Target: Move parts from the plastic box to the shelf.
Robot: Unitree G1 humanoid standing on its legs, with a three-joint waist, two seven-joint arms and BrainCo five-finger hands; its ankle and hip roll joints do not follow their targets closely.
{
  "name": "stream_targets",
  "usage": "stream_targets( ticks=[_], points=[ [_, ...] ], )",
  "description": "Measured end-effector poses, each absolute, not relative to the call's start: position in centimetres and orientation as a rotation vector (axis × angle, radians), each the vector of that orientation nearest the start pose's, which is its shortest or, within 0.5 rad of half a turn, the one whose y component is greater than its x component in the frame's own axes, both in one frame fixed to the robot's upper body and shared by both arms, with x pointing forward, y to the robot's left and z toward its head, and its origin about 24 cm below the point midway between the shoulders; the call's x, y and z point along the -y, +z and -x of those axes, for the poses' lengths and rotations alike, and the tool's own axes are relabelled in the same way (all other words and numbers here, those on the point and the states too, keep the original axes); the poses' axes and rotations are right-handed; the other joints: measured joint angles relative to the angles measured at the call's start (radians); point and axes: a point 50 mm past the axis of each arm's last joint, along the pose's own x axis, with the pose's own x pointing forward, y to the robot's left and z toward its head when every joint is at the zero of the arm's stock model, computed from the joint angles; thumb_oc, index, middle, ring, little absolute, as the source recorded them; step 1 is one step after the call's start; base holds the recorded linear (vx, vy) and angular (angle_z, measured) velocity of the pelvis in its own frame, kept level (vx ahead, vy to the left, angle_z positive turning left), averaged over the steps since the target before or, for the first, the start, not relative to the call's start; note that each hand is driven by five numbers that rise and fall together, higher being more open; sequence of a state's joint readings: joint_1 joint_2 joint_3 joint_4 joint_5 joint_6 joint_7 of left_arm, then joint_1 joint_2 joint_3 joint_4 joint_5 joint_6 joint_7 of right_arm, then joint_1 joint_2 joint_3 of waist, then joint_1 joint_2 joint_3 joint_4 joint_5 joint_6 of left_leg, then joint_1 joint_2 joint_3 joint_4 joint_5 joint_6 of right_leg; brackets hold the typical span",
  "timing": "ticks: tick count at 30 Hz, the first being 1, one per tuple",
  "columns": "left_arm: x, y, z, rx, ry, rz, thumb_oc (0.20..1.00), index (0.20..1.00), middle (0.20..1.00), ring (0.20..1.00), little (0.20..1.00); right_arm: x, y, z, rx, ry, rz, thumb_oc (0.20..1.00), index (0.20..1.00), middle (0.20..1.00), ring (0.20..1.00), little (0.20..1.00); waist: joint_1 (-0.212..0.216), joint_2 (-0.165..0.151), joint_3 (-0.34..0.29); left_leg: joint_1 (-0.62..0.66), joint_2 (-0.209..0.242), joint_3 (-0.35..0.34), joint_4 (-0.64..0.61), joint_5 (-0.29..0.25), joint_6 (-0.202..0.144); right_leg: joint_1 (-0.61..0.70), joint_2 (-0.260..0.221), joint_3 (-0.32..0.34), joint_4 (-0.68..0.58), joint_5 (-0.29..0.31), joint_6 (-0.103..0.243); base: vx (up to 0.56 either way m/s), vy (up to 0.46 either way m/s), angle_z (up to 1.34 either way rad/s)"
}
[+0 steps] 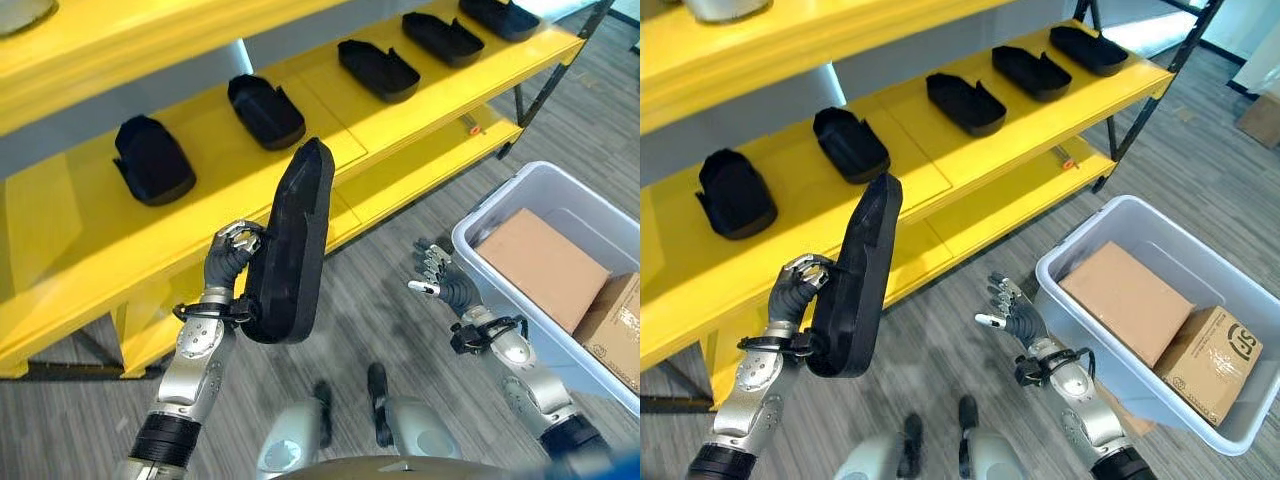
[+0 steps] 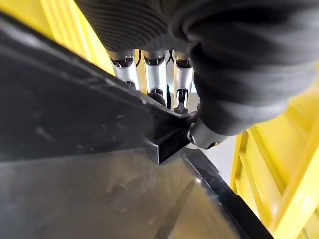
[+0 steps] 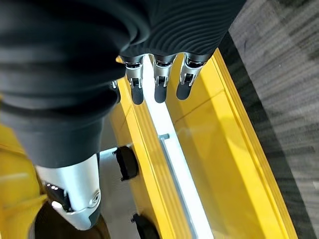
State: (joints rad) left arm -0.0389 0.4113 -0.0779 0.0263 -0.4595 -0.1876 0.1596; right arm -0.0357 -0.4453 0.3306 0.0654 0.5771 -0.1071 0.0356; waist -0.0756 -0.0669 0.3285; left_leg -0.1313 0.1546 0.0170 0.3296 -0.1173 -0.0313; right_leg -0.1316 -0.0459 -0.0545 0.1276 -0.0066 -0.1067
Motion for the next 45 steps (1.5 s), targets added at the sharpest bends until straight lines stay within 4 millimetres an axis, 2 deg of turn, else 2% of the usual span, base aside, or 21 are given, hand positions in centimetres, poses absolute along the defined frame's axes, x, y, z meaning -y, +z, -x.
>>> stream_targets(
  ticks=[1,2,3,5,7,8,9,11,24,27,29,31,32,33,34,35,37,38,42,43,45],
  points=[
    [-21.4,7.7,-26.3,0.173,0.086,0.072,0.2,0.2,0.2,0.2,0.2,16.6,3.5,-25.0,-0.07,0.275,-0.132,1.0,1.0,1.0,1.0,1.0,-0.019,0.0,0.01,0.014,0.072,0.0,-0.06,0.011,-0.019,-0.002,-0.017,-0.022,0.01,-0.01,0.013,0.02,0.214,0.67],
    [-21.1,7.8,-26.5,0.177,0.078,0.075,0.2,0.2,0.2,0.2,0.2,16.9,3.6,-25.1,-0.064,0.264,-0.128,1.0,1.0,1.0,1.0,1.0,-0.028,0.008,0.014,0.023,0.104,0.008,-0.094,0.019,-0.027,-0.007,-0.022,-0.039,0.023,-0.017,0.021,0.04,0.224,0.68],
    [-20.6,8.2,-26.9,0.192,0.059,0.076,0.2,0.2,0.2,0.2,0.2,17.5,3.9,-25.2,-0.05,0.236,-0.124,1.0,1.0,1.0,1.0,1.0,-0.031,0.034,0.019,0.027,0.174,0.008,-0.172,0.051,-0.072,-0.032,-0.035,-0.05,0.065,-0.037,0.058,0.05,0.235,0.43],
    [-20.2,8.8,-27.4,0.216,0.044,0.081,0.2,0.2,0.2,0.2,0.2,17.9,4.2,-25.4,-0.038,0.223,-0.111,1.0,1.0,1.0,1.0,1.0,-0.034,0.071,0.025,0.032,0.2,0.026,-0.219,0.086,-0.048,-0.067,-0.045,-0.059,0.12,-0.058,0.09,0.07,0.221,0.28],
    [-19.6,9.0,-27.7,0.224,0.031,0.095,0.2,0.2,0.2,0.2,0.2,18.8,4.3,-25.3,-0.041,0.206,-0.08,1.0,1.0,1.0,1.0,1.0,-0.05,0.156,0.026,0.059,0.201,0.077,-0.277,0.104,-0.04,-0.071,-0.051,-0.078,0.145,-0.057,0.15,0.09,0.234,0.11],
    [-20.0,9.2,-27.7,0.229,0.036,0.08,0.2,0.2,0.2,0.2,0.2,18.2,3.6,-25.1,-0.062,0.199,-0.118,1.0,1.0,1.0,1.0,1.0,-0.03,0.132,0.03,0.079,0.167,0.09,-0.294,0.151,-0.1,-0.067,-0.08,-0.049,0.148,-0.052,0.168,0.14,0.347,0.09],
    [-20.3,9.3,-27.7,0.229,0.043,0.068,0.2,0.2,0.2,0.2,0.2,17.4,2.6,-24.2,-0.094,0.203,-0.158,1.0,1.0,1.0,1.0,1.0,-0.018,0.098,0.015,0.083,0.105,0.09,-0.309,0.153,-0.095,-0.042,-0.139,-0.046,0.097,-0.026,0.206,0.16,0.317,0.22],
    [-20.8,9.5,-27.7,0.229,0.049,0.038,0.2,0.2,0.2,0.2,0.2,16.5,2.2,-23.9,-0.104,0.208,-0.193,1.0,1.0,1.0,1.0,1.0,-0.01,0.077,0.003,0.084,0.056,0.082,-0.306,0.152,-0.094,-0.007,-0.186,-0.049,0.055,-0.005,0.23,0.13,0.262,0.39],
    [-21.8,9.1,-27.0,0.213,0.074,0.002,0.2,0.2,0.2,0.2,0.2,16.6,1.9,-23.6,-0.113,0.21,-0.193,1.0,1.0,1.0,1.0,1.0,0.018,0.029,-0.029,0.038,0.002,0.041,-0.17,0.066,-0.078,0.086,-0.236,-0.09,-0.035,0.016,0.274,0.07,0.2,0.1],
    [-21.8,9.0,-27.0,0.21,0.07,0.001,0.2,0.2,0.2,0.2,0.2,16.5,1.9,-23.6,-0.115,0.218,-0.191,1.0,1.0,1.0,1.0,1.0,0.034,0.026,-0.033,0.002,-0.031,0.025,-0.111,0.029,-0.031,0.076,-0.269,-0.095,-0.012,0.018,0.273,0.03,0.249,0.16],
    [-21.9,8.9,-27.0,0.204,0.07,-0.002,0.2,0.2,0.2,0.2,0.2,15.9,2.1,-23.8,-0.114,0.244,-0.196,1.0,1.0,1.0,1.0,1.0,0.029,0.05,-0.046,-0.053,-0.061,0.028,-0.022,-0.015,-0.015,-0.032,-0.313,-0.034,0.16,0.05,0.229,0.05,0.232,0.0],
    [-22.5,8.2,-26.6,0.182,0.106,0.006,0.2,0.2,0.2,0.2,0.2,14.5,2.2,-23.8,-0.101,0.275,-0.24,1.0,1.0,1.0,1.0,1.0,0.024,0.048,-0.044,-0.056,-0.086,0.057,0.023,-0.042,0.031,-0.138,-0.337,-0.026,0.3,0.163,0.174,0.13,0.119,-0.62],
    [-22.8,7.5,-26.5,0.155,0.134,0.012,0.2,0.2,0.2,0.2,0.2,13.1,1.9,-23.7,-0.129,0.329,-0.241,1.0,1.0,1.0,1.0,1.0,0.021,0.054,-0.045,-0.033,-0.072,0.074,-0.044,-0.029,0.06,-0.222,-0.24,-0.03,0.304,0.029,0.214,0.16,-0.117,-0.72],
    [-23.0,7.7,-26.5,0.159,0.139,0.008,0.2,0.2,0.2,0.2,0.2,12.5,2.8,-24.2,-0.091,0.365,-0.237,1.0,1.0,1.0,1.0,1.0,0.003,0.05,-0.041,-0.005,-0.064,0.069,-0.168,0.037,0.065,-0.232,-0.107,-0.045,0.104,0.012,0.22,0.17,-0.27,-0.27],
    [-23.0,7.6,-26.5,0.157,0.138,0.01,0.2,0.2,0.2,0.2,0.2,12.6,2.9,-24.3,-0.088,0.363,-0.235,1.0,1.0,1.0,1.0,1.0,-0.012,0.034,-0.042,0.007,-0.076,0.072,-0.202,0.058,0.063,-0.222,-0.083,-0.044,0.034,0.014,0.22,0.19,-0.314,0.3],
    [-22.6,7.3,-26.4,0.15,0.134,0.025,0.2,0.2,0.2,0.2,0.2,13.0,2.9,-24.2,-0.09,0.354,-0.235,1.0,1.0,1.0,1.0,1.0,-0.022,0.021,-0.047,0.013,-0.085,0.055,-0.22,0.086,0.02,-0.195,-0.069,-0.028,0.019,0.008,0.21,0.18,-0.26,1.04],
    [-21.2,6.4,-25.6,0.133,0.12,0.086,0.2,0.2,0.2,0.2,0.2,14.5,2.1,-23.3,-0.123,0.3,-0.231,1.0,1.0,1.0,1.0,1.0,-0.006,0.004,-0.069,0.047,-0.093,0.032,-0.244,0.1,0.014,-0.088,-0.022,0.009,0.14,-0.025,0.163,0.18,-0.214,1.23],
    [-21.6,6.3,-25.2,0.126,0.132,0.082,0.2,0.2,0.2,0.2,0.2,14.8,2.2,-23.8,-0.116,0.289,-0.222,1.0,1.0,1.0,1.0,1.0,0.014,0.014,-0.073,0.072,-0.07,0.042,-0.281,0.11,0.004,-0.044,-0.018,-0.045,0.079,-0.055,0.114,0.13,-0.23,0.61],
    [-22.2,6.4,-24.9,0.129,0.147,0.075,0.2,0.2,0.2,0.2,0.2,16.5,2.9,-24.7,-0.087,0.239,-0.192,1.0,1.0,1.0,1.0,1.0,0.017,0.054,-0.097,0.093,0.002,0.055,-0.311,0.141,-0.009,-0.016,0.035,-0.102,0.087,-0.075,0.079,0.06,-0.192,0.22],
    [-21.7,6.4,-25.2,0.13,0.13,0.08,0.2,0.2,0.2,0.2,0.2,16.6,2.8,-24.6,-0.088,0.234,-0.189,1.0,1.0,1.0,1.0,1.0,0.007,0.046,-0.094,0.06,0.003,0.052,-0.242,0.152,-0.055,-0.017,0.045,-0.114,0.108,-0.102,0.063,-0.09,-0.207,0.33],
    [-20.4,7.0,-26.2,0.15,0.078,0.087,0.2,0.2,0.2,0.2,0.2,16.7,2.5,-24.5,-0.101,0.23,-0.19,1.0,1.0,1.0,1.0,1.0,0.015,0.001,-0.08,-0.083,-0.029,-0.029,0.032,0.146,-0.07,-0.017,0.008,-0.129,0.126,-0.118,0.04,-0.1,-0.089,0.25]
  ],
)
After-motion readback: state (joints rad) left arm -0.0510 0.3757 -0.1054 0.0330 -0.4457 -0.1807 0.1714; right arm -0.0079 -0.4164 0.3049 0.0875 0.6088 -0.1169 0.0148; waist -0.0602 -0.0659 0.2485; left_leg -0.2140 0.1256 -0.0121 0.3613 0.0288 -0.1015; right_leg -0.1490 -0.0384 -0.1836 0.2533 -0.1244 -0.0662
